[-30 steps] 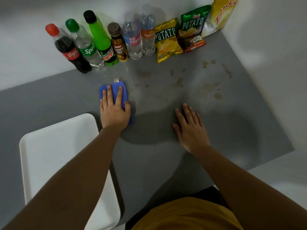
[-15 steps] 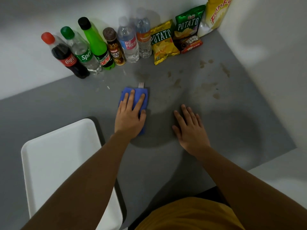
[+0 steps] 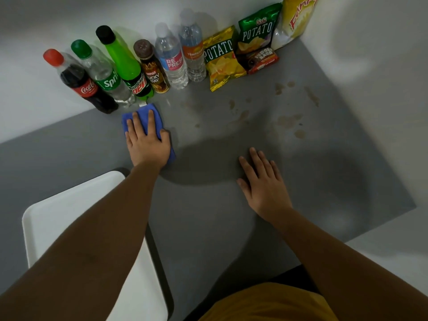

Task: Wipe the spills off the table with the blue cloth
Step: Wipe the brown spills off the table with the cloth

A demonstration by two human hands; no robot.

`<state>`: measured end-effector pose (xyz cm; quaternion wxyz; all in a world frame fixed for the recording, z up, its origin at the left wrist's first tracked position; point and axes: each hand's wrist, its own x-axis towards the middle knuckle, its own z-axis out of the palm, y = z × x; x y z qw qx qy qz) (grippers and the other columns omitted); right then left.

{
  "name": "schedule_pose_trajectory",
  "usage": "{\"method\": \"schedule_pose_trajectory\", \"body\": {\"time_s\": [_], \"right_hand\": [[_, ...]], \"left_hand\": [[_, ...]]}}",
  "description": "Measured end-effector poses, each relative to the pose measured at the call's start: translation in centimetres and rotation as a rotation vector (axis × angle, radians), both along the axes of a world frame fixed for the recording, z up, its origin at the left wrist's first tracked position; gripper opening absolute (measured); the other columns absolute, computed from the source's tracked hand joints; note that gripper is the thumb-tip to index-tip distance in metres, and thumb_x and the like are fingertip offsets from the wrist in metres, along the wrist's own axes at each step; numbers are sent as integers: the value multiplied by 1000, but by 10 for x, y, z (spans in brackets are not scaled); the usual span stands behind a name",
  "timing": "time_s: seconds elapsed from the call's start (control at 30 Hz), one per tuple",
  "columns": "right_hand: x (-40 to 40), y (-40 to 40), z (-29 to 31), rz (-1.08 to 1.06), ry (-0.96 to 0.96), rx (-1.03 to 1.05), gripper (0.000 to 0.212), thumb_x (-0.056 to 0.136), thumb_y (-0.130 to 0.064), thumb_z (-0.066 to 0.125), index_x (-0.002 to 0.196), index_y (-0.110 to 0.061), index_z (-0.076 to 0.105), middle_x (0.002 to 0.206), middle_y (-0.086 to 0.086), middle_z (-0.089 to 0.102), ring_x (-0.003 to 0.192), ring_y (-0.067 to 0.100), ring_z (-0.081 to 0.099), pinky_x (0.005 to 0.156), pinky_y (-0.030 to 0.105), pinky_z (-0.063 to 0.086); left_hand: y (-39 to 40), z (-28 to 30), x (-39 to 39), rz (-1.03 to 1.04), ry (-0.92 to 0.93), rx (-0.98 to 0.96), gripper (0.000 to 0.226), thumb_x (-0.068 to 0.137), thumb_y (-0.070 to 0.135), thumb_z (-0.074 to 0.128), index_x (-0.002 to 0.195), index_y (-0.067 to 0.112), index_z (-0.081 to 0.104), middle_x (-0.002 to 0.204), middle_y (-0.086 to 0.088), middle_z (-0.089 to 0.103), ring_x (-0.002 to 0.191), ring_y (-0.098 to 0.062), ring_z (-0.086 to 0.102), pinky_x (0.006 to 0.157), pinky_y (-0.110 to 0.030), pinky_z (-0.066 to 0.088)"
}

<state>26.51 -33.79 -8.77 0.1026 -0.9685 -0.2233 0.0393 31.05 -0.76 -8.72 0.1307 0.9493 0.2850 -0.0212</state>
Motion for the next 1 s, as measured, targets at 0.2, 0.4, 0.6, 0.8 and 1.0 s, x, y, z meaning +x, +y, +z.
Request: {"method": "schedule_pose_trajectory", "body": {"time_s": [0.2, 0.4, 0.6, 0.8, 1.0], "right_hand": [[0, 0, 1, 7, -31, -3, 60, 105, -47, 39, 157, -18, 36, 168, 13, 21, 155, 31, 20, 124, 50, 22], [0, 0, 4, 14, -6, -11, 60, 105, -46, 39, 158, -18, 36, 168, 13, 21, 155, 31, 20, 123, 51, 23], [1, 1, 7, 7, 23, 7, 59, 105, -46, 41, 157, -18, 37, 168, 13, 22, 155, 32, 21, 122, 51, 26], [2, 0, 6, 8, 41, -27, 61, 106, -47, 42, 159, -19, 32, 169, 11, 17, 156, 30, 17, 124, 50, 21], [2, 0, 4, 10, 18, -18, 60, 106, -48, 37, 158, -19, 35, 168, 13, 21, 155, 32, 21, 123, 51, 25]], "left_hand": [[-7, 4, 12, -211, 15, 3, 62, 103, 47, 29, 161, 40, 7, 171, -5, 1, 157, -30, -1, 127, -48, 3], [-25, 2, -24, -434, -79, 17, 59, 106, 42, 34, 161, 36, 16, 170, -6, 9, 157, -30, 7, 127, -47, 9], [-15, 0, -31, -47, -47, 19, 62, 104, 44, 34, 162, 34, 12, 170, -9, 5, 157, -32, 3, 127, -48, 5], [10, 0, 5, 29, -5, 15, 64, 103, 45, 32, 162, 34, 10, 170, -10, 3, 156, -33, 0, 127, -49, 2], [6, -4, 30, -139, -1, 53, 63, 102, 46, 30, 161, 38, 9, 170, -8, 5, 156, -33, 4, 127, -49, 6]]}}
